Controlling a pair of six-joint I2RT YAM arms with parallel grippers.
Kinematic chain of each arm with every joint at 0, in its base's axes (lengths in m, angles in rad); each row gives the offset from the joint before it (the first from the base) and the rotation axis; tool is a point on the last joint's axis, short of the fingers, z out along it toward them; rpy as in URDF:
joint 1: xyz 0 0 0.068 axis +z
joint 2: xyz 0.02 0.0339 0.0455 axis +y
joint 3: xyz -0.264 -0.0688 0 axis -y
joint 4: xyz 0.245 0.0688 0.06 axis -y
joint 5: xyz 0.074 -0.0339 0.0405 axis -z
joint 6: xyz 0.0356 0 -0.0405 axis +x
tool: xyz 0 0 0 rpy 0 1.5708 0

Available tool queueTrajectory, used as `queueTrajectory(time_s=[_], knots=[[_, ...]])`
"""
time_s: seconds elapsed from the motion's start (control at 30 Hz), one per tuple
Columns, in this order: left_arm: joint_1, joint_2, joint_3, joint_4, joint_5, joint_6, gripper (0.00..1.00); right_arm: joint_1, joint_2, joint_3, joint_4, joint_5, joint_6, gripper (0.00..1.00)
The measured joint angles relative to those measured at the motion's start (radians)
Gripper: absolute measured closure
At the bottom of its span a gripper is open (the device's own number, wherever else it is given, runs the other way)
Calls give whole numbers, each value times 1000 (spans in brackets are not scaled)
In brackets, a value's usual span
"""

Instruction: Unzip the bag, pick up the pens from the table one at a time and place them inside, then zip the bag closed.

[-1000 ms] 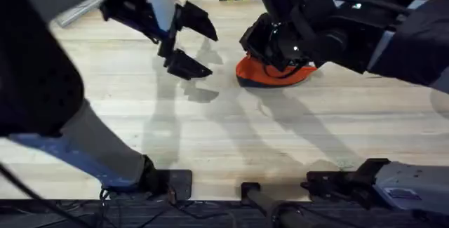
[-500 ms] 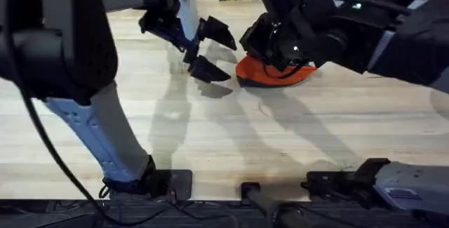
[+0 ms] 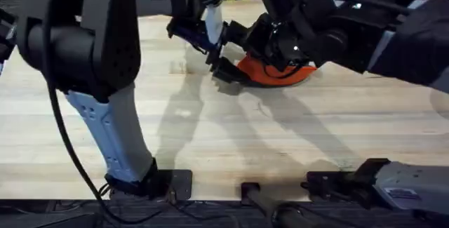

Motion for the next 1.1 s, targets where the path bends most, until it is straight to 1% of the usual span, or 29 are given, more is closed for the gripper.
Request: queueTrajectory(time_s=[0.07, 0.17, 0.37, 0.4, 0.43, 0.5, 0.9, 1.1], knots=[[-16, 0, 0, 11, 2, -18, 234, -1, 0, 0, 0, -3, 0, 971], [-22, 0, 0, 17, 2, -32, 368, -1, 0, 0, 0, -9, 0, 971], [-14, 0, 0, 20, 6, -45, 807, -1, 0, 0, 0, -13, 0, 971], [-13, 0, 0, 20, 6, -45, 896, -1, 0, 0, 0, -13, 0, 971], [-13, 0, 0, 21, 6, -45, 936, -3, 0, 0, 0, -13, 0, 971], [-13, 0, 0, 21, 6, -49, 951, -3, 0, 0, 0, -13, 0, 971], [-13, 0, 0, 21, 6, -49, 958, -5, 0, 0, 0, -13, 0, 971], [-13, 0, 0, 24, 5, -49, 958, -28, 0, 0, -23, -14, 0, 971]])
